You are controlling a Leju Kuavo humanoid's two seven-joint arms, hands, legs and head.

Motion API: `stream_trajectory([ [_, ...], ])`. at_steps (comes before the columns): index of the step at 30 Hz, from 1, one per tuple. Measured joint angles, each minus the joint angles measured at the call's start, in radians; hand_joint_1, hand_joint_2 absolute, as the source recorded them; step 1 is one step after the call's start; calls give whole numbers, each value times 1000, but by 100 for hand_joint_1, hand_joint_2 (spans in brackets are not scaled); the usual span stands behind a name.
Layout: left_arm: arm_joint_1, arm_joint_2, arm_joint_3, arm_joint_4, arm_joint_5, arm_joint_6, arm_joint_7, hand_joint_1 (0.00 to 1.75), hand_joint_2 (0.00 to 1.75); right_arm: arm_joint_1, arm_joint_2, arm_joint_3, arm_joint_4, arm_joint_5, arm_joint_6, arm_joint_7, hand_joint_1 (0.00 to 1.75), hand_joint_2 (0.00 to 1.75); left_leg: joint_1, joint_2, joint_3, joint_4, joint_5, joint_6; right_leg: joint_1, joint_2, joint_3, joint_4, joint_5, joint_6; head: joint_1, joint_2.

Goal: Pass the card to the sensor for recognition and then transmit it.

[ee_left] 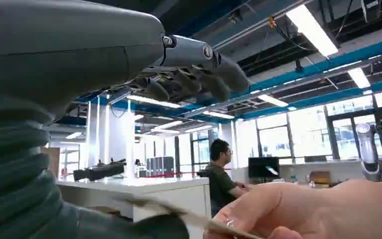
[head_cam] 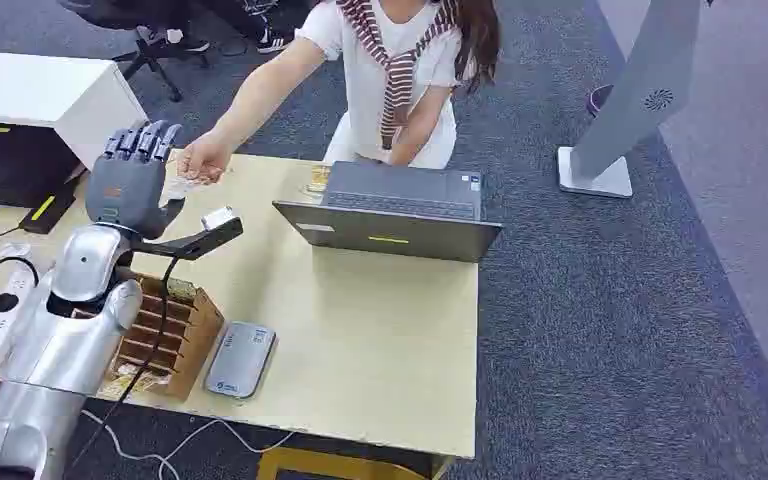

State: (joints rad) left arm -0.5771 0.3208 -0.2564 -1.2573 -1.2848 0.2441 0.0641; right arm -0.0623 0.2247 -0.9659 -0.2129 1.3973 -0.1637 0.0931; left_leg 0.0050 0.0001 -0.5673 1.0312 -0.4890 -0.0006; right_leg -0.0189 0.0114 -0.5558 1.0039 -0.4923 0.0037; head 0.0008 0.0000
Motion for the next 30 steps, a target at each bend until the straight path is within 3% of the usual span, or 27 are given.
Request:
stream_trajectory([
  [22, 12, -15, -39, 4, 49, 11, -33, 175, 175, 0, -2, 7, 0, 6, 2, 2, 0, 175, 0, 0, 0, 0, 0, 0, 0, 0, 0, 0, 0, 0, 0, 0],
  [25, 72, -22, -43, -39, 87, 59, -66, 175, 175, 0, -2, 7, 2, -5, 0, 3, 0, 175, 0, 1, 0, 0, 0, 0, 0, 1, 0, 0, 0, 0, 0, 0],
  [30, 258, -34, -52, -201, 100, 150, -98, 175, 175, 2, -2, 6, 5, -23, -6, 8, 0, 175, 0, 1, -1, 0, -1, 0, 0, 2, -1, 0, -1, 0, 0, 0],
])
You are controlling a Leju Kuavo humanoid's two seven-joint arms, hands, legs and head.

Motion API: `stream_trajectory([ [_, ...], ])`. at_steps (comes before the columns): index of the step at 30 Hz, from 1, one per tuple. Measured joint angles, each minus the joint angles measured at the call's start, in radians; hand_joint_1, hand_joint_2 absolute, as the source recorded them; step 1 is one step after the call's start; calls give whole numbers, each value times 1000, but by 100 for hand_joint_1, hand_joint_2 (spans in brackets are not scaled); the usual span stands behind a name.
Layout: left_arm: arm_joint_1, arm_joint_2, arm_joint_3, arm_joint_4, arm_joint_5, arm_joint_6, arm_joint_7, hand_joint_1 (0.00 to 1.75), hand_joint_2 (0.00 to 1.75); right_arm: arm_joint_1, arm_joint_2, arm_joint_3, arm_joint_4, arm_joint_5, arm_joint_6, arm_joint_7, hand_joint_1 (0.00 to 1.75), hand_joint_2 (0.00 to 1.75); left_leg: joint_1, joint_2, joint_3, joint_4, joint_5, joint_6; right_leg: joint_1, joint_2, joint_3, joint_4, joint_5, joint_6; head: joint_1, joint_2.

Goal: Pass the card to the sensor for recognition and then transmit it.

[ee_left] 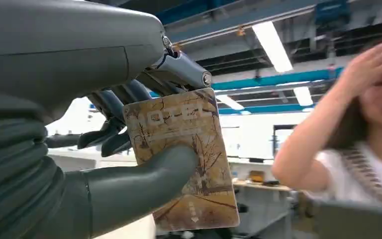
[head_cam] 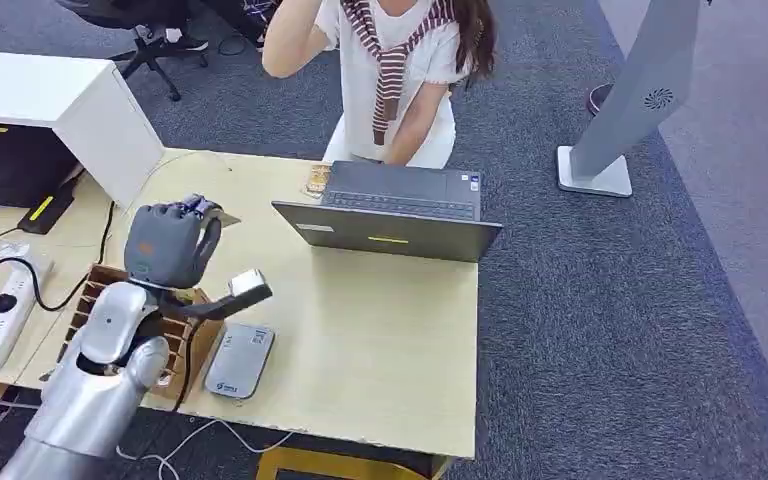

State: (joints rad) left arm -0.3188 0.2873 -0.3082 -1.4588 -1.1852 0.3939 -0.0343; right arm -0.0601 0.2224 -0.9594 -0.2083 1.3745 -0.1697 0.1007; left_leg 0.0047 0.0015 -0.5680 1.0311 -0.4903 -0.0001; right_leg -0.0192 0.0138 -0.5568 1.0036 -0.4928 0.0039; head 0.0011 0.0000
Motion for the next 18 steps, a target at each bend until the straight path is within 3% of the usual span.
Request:
stream_trajectory([
  [9, 201, -7, -16, -141, -8, 23, -8, 175, 175, 4, 0, -2, 2, -2, -11, 0, 0, 175, 0, 0, -1, 0, 0, 0, 0, 0, -1, 0, 0, 0, 0, 0],
  [18, 250, -7, -18, -164, -9, 8, -2, 175, 175, 4, 0, -6, 2, -2, -11, -2, 0, 175, 0, -1, -1, 0, 1, 0, 0, -1, 0, 0, 0, 0, 0, 0],
])
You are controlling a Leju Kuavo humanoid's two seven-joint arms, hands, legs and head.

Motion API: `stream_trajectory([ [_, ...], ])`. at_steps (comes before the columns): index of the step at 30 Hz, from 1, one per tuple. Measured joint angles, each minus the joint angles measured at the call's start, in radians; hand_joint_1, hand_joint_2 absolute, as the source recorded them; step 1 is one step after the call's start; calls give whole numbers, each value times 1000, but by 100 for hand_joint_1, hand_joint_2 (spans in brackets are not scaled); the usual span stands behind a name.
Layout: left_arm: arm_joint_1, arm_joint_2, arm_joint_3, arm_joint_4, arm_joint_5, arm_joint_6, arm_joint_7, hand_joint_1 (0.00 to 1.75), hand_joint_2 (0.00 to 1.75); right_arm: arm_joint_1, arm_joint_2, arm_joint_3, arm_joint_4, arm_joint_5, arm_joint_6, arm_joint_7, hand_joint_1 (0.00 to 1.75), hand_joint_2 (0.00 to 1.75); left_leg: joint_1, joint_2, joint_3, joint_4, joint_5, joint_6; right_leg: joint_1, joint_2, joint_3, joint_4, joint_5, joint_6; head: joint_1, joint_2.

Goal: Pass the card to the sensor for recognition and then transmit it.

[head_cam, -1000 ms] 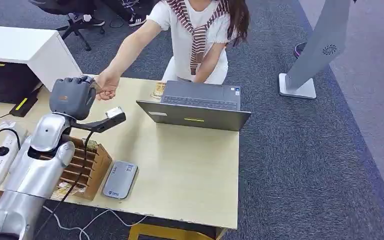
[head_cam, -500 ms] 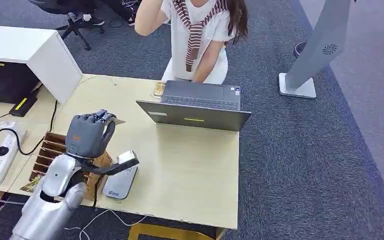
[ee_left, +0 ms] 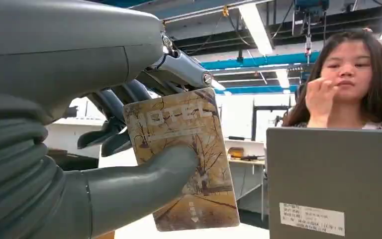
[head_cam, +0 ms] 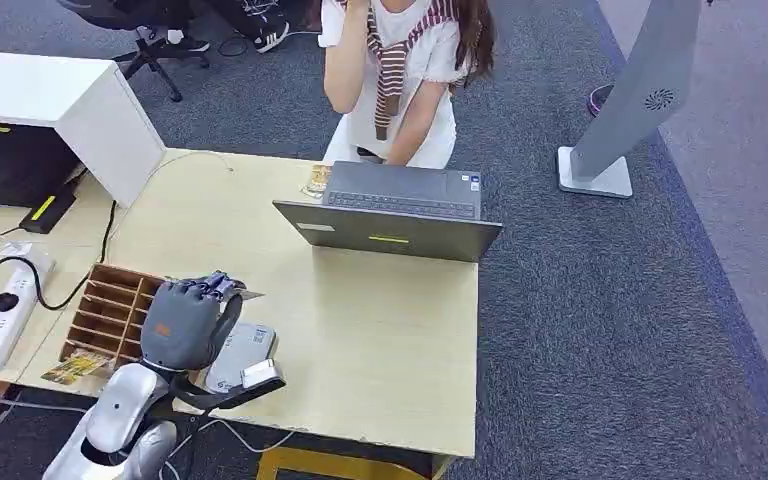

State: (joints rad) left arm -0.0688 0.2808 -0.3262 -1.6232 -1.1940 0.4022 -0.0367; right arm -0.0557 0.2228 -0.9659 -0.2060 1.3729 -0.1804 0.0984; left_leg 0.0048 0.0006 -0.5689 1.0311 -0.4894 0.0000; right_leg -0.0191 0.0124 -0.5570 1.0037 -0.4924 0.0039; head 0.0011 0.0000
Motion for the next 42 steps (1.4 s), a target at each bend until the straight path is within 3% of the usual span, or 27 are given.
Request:
stream_trajectory([
  [13, 11, 5, 0, 51, -18, -205, 68, 175, 175, 0, 0, -1, 0, 2, 2, 2, 0, 175, 0, 0, 0, 0, 0, 0, 0, 0, 0, 0, 0, 0, 0, 0],
  [30, 29, 46, 0, 105, 11, -327, 98, 175, 175, 0, 0, -1, 0, 7, 3, 2, 0, 175, 0, 0, 0, 0, 0, 0, 0, 0, 0, 0, 0, 0, 0, 0],
  [42, 29, 77, -5, 110, 40, -364, 100, 175, 175, 0, 0, -1, 0, 20, 6, 2, 0, 175, 0, 0, 2, 0, 0, -1, 0, -1, 2, 0, 0, 0, 0, 0],
])
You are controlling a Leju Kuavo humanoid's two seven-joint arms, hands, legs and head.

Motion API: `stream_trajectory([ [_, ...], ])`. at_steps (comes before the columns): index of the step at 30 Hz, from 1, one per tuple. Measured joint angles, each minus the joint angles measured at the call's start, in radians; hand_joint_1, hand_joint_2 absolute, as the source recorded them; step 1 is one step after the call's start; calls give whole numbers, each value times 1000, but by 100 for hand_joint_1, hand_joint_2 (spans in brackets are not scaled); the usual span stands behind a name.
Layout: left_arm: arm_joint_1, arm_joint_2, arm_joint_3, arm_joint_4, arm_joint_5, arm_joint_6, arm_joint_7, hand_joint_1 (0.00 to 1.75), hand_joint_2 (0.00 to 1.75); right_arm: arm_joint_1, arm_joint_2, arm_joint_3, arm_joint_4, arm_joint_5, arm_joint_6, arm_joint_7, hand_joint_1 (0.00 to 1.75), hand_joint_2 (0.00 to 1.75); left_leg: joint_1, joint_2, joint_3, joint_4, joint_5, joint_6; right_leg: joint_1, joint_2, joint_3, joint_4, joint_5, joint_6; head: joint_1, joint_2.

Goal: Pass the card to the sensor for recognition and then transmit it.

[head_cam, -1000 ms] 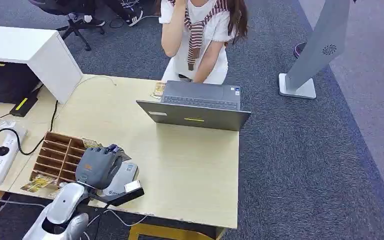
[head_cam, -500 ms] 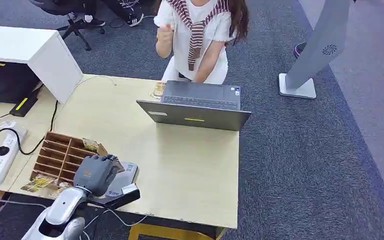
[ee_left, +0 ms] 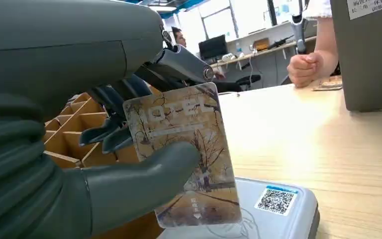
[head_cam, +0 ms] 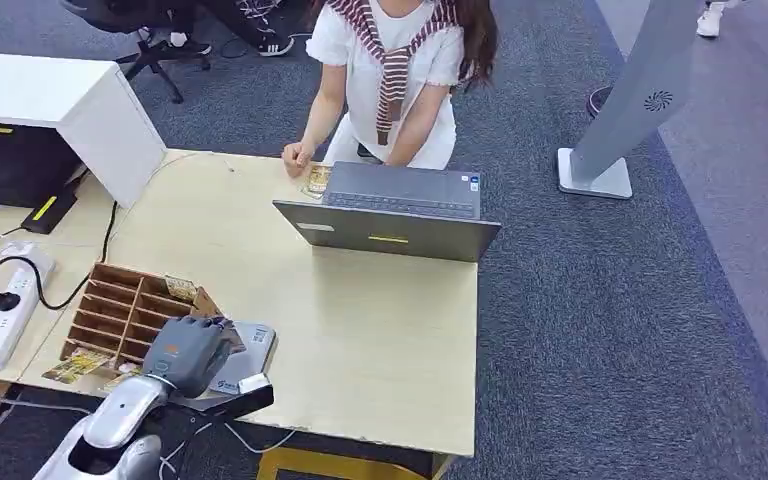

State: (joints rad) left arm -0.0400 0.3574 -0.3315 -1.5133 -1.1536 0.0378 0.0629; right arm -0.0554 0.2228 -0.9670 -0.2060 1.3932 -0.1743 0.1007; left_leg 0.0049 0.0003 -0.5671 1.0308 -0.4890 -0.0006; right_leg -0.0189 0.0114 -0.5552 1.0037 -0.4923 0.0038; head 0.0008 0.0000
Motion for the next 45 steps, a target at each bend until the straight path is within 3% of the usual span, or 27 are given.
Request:
stream_trajectory([
  [8, -2, 4, -2, 0, 0, 3, 0, 175, 175, 0, 0, 0, 0, 1, 0, 0, 0, 175, 0, 0, 1, 0, 1, 0, 0, 0, 0, 0, 0, 0, 0, 0],
  [14, -13, -4, -9, 2, -45, 79, -13, 175, 175, 0, 0, 0, 0, 1, 5, -6, 0, 175, 0, 0, 0, 0, 1, 0, 0, 0, 0, 0, 0, 0, 0, 0],
  [19, -22, -9, -25, 2, -59, 85, -22, 175, 175, -1, 0, 0, 0, 2, 6, -9, 0, 175, 0, 0, 0, 0, 1, 0, 0, 0, 0, 0, 0, 0, 0, 0],
  [45, -26, 22, -34, 24, -1, -9, -22, 175, 175, -2, 0, 0, 2, 13, 10, -6, 0, 175, 0, 0, 0, 0, 1, 0, 0, 0, 0, 0, 0, 0, 0, 0],
])
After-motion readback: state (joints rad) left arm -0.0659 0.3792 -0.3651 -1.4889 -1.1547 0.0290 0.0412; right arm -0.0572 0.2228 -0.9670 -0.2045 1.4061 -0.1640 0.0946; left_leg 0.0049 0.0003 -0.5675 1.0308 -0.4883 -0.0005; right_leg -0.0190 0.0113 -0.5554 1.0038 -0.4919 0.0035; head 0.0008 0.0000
